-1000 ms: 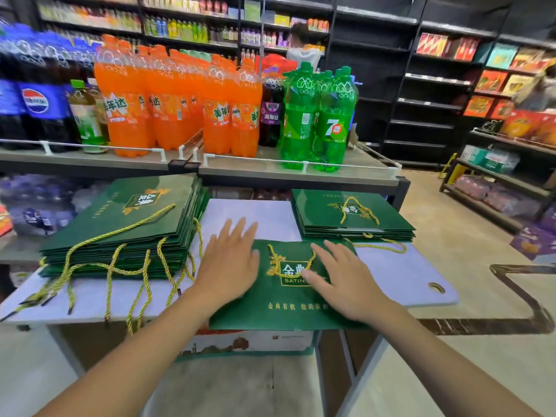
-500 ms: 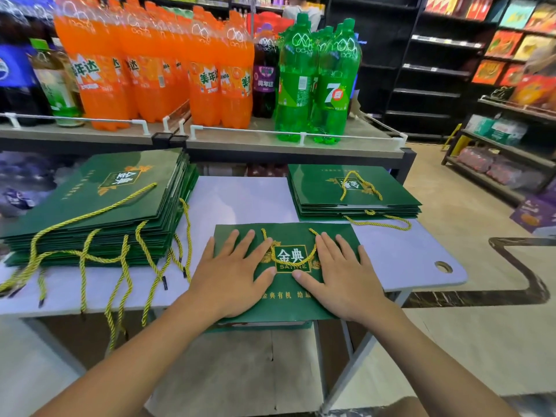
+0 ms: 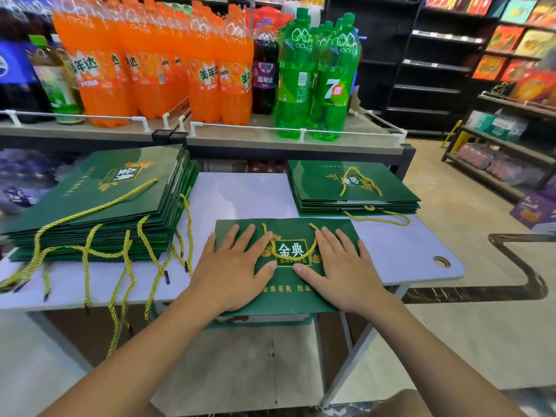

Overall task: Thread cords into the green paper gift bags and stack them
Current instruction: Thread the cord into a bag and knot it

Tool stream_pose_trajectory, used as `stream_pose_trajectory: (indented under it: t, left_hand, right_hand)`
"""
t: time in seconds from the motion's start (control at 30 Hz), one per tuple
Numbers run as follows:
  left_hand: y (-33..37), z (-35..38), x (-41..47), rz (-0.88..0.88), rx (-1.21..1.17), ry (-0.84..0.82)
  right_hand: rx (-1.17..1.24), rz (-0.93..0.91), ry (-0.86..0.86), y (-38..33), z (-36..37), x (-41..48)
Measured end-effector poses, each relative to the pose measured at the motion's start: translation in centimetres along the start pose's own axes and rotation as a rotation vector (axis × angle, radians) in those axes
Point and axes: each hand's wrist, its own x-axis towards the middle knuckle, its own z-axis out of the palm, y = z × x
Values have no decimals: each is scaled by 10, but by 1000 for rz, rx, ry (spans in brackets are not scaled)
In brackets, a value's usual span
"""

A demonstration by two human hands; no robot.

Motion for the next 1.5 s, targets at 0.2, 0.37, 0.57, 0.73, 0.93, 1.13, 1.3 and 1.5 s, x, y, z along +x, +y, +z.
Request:
stream_pose_trajectory:
  t: [0.2, 0.37, 0.57, 0.73, 0.93, 1.13, 1.3, 1.5]
  left_hand:
    - [2, -4, -5, -30, -64, 54]
    - [3, -5, -7, -33, -98, 113]
    - [-1, -13, -7, -45, -228, 157]
    - [-5, -26, -5, -38, -345, 272]
    - [-14, -49, 15, -55, -618, 471]
    - [-11, -75, 59, -192, -1125, 399]
    - [10, -102, 102, -111, -1092, 462]
    - [40, -110, 164, -143, -1008, 426]
  right_hand:
    - [89, 298, 104, 24, -8, 0]
    - [182, 333, 160, 21, -10, -13]
    - [600, 269, 266, 23, -37, -19]
    - [807, 277, 363, 36, -55, -14]
    - [1147, 327, 493, 54, -93, 1]
    - [1281, 324, 576, 84, -145, 41]
    - [1170, 309, 585, 121, -174, 89]
    - [849, 341, 489, 163, -183, 134]
